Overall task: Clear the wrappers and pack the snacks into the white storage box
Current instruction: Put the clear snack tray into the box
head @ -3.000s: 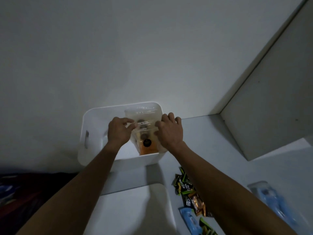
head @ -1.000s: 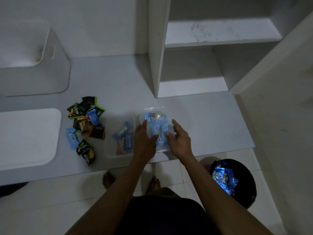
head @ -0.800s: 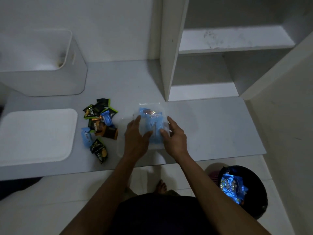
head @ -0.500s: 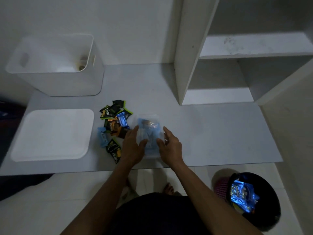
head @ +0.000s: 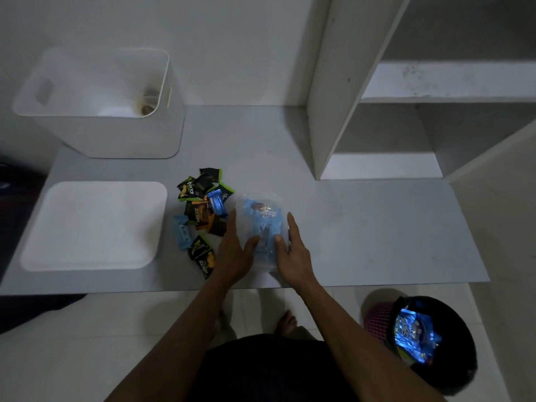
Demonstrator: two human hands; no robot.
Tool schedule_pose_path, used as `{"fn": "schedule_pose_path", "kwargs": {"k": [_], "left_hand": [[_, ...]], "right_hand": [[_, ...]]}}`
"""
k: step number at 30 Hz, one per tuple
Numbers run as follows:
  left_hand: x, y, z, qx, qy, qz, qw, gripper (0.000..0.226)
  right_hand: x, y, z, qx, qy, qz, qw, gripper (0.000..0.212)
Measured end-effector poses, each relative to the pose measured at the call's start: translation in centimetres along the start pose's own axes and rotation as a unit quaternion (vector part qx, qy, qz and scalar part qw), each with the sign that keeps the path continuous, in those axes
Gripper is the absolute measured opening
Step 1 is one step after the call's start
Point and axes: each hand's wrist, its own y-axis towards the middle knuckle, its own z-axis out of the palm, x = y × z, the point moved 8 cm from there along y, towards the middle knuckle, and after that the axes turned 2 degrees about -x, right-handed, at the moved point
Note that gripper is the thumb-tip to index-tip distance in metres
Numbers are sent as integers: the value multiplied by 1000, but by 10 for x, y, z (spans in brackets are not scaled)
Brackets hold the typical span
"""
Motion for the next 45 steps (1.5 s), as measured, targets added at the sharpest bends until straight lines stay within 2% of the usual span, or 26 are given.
{"fn": "schedule_pose_path", "kwargs": {"k": [5, 11, 16, 17, 20, 22, 27, 33, 41, 45], "left_hand": [[1, -5, 3, -4, -11, -24, 1000, 82], [-7, -20, -14, -53, -48, -3, 997, 81], [-4, -25, -46, -63, -64, 4, 996, 82], [-2, -25, -56, -62, -70, 5, 996, 82], [0, -24, -100, -77, -89, 13, 993, 82], [7, -24, -137, -93, -98, 19, 991, 81], [46, -29, -236, -140, -134, 39, 980, 75], [97, -32, -326, -145, -161, 30, 976, 75], [89, 10, -392, -128, -196, 52, 971, 72], [61, 54, -433, -157, -179, 82, 968, 72]], "right_hand": [[7, -8, 2, 15, 12, -16, 1000, 62], [20, -16, 9, 8, 3, -53, 999, 66], [52, -28, 24, -8, 18, -85, 996, 102], [64, -32, 28, -7, 31, -94, 995, 101], [94, -36, 52, -19, 41, -105, 994, 66], [119, -38, 75, -19, 58, -109, 992, 59], [183, -61, 154, -16, 74, -140, 987, 58], [225, -80, 241, -11, 72, -146, 987, 62], [290, -58, 271, -48, 68, -165, 983, 61], [341, -20, 271, -58, 74, -190, 977, 62]]}}
